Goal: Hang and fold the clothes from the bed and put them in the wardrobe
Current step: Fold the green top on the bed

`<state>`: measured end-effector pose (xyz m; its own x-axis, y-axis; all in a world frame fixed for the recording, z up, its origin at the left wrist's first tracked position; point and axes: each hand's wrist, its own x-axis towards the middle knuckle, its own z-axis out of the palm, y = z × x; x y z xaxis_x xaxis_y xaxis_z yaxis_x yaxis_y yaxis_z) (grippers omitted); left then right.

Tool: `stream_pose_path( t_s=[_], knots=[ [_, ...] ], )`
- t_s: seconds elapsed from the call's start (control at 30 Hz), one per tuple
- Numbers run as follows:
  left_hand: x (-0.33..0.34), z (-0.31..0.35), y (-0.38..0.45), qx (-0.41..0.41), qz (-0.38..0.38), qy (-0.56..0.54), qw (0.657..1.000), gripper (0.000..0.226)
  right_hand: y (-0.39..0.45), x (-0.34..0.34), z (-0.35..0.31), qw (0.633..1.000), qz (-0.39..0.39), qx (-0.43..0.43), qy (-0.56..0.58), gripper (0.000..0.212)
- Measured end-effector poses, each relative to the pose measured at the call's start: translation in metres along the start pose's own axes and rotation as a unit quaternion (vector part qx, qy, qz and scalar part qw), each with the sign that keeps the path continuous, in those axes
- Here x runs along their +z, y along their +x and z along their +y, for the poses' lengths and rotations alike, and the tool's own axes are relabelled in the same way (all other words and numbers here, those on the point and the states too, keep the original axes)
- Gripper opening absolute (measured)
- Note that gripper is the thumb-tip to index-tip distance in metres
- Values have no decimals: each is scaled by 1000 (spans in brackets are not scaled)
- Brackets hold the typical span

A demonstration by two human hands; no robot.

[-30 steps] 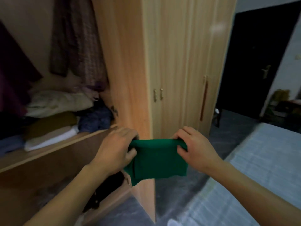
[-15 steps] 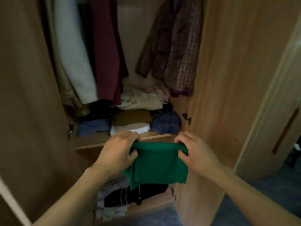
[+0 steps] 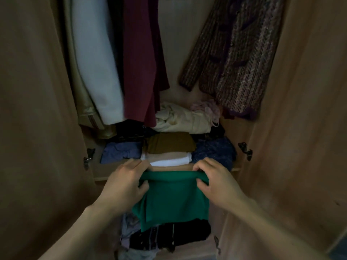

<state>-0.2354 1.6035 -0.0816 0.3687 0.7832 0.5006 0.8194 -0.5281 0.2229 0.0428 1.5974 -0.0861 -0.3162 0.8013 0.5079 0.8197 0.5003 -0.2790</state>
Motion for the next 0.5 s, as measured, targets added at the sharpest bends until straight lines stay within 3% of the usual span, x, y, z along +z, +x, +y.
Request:
stream_pose_path(
  t_s=[0.5],
  knots=[
    [84, 40, 183, 46, -7, 1, 999, 23, 73, -32, 166, 998, 57, 39, 14, 22]
  ],
)
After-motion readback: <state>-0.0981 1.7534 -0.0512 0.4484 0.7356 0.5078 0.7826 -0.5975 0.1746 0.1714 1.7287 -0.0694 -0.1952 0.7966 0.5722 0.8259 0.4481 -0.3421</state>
